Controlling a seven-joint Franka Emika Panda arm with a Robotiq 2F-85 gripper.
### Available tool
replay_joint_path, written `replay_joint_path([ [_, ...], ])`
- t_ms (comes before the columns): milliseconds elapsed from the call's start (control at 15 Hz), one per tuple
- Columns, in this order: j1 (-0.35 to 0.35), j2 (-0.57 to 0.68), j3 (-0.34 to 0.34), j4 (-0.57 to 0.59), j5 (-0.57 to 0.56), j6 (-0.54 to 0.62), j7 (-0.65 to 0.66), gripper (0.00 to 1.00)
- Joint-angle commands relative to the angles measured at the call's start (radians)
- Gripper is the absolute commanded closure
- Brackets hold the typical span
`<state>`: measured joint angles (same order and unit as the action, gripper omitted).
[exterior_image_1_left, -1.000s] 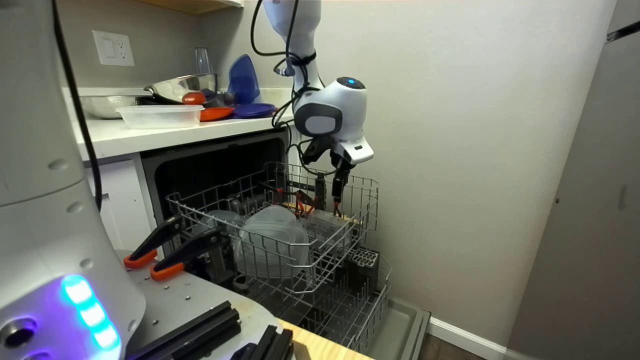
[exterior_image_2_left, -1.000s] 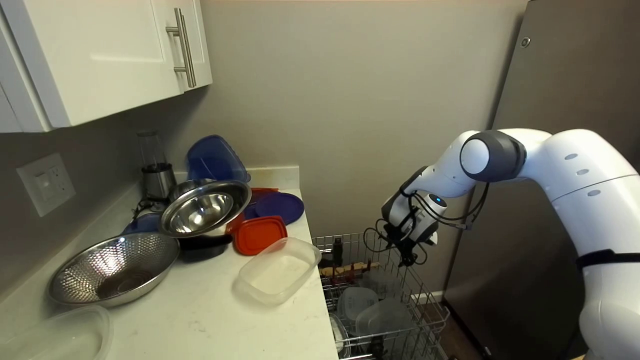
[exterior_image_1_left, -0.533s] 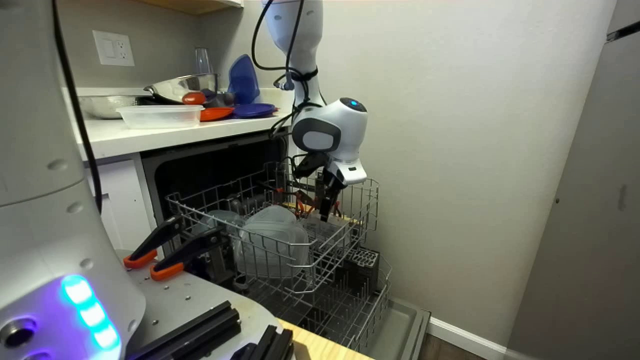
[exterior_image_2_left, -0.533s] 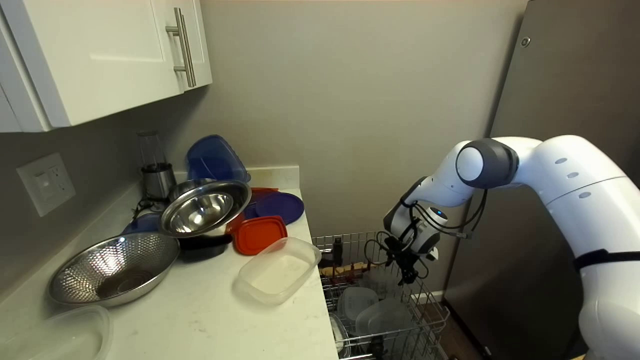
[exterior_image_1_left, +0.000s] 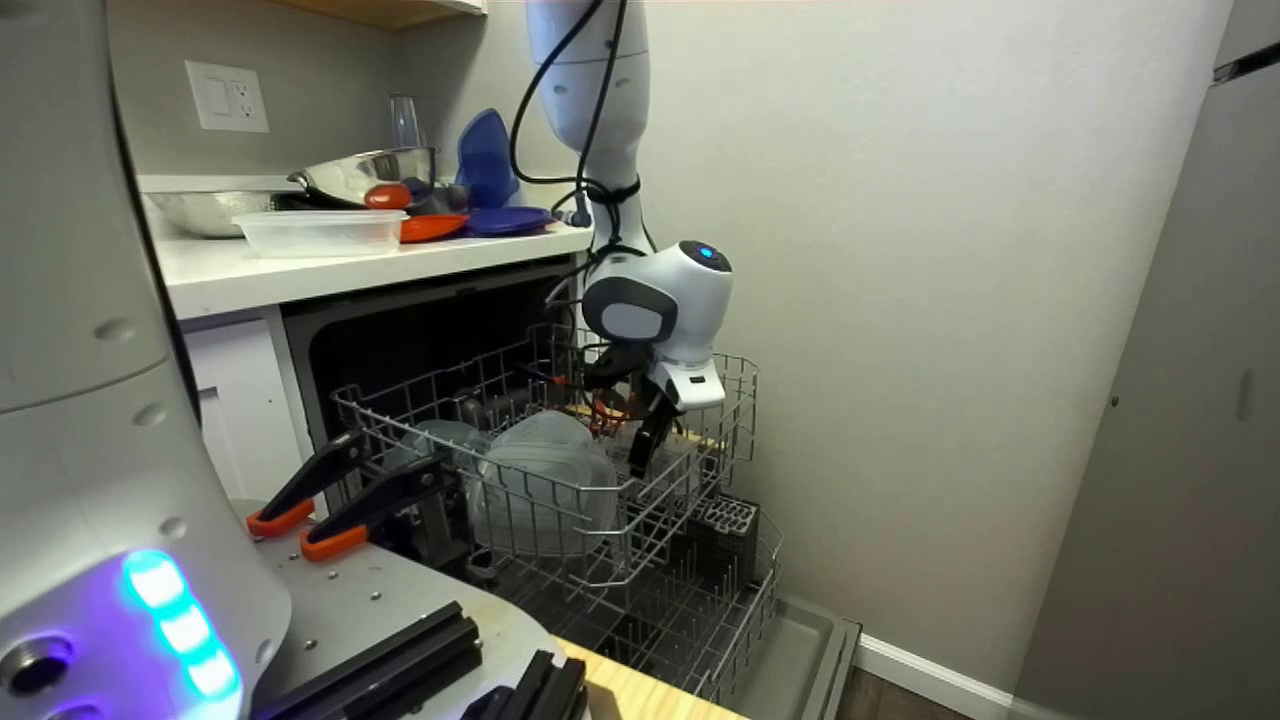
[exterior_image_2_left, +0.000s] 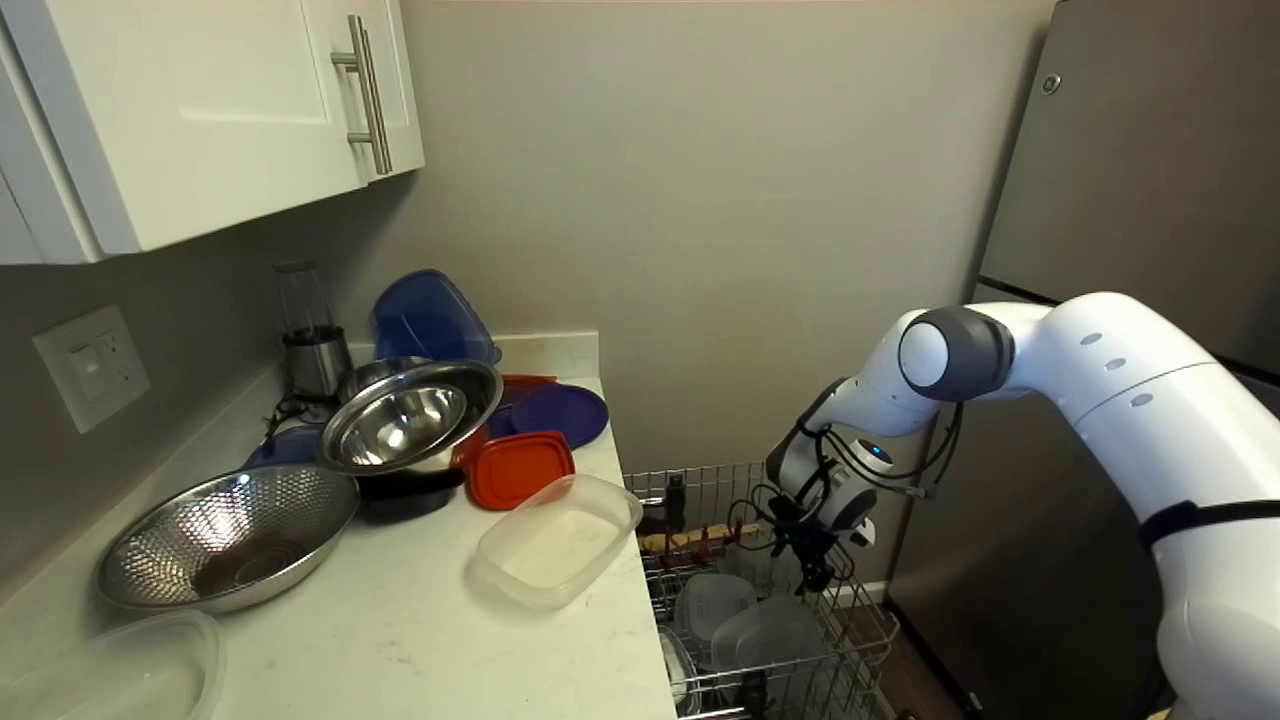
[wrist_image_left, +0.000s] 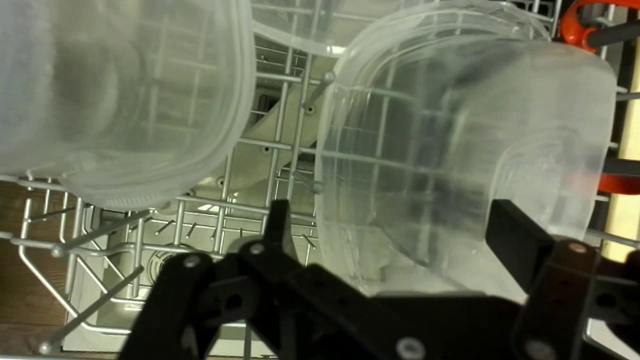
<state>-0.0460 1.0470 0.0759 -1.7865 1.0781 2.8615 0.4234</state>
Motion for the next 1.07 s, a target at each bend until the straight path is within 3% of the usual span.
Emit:
replay_joint_path([
  [0, 0.006, 0.023, 0.005, 0.036, 0.032, 0.027, -0.023, 0.00],
  [667, -0.109, 0.097, 0.250, 0.161, 0.106, 0.338, -0.221, 0.00],
  [1000, -0.136, 0.090, 0.304, 0.133, 0.064, 0.418, -0.247, 0.00],
])
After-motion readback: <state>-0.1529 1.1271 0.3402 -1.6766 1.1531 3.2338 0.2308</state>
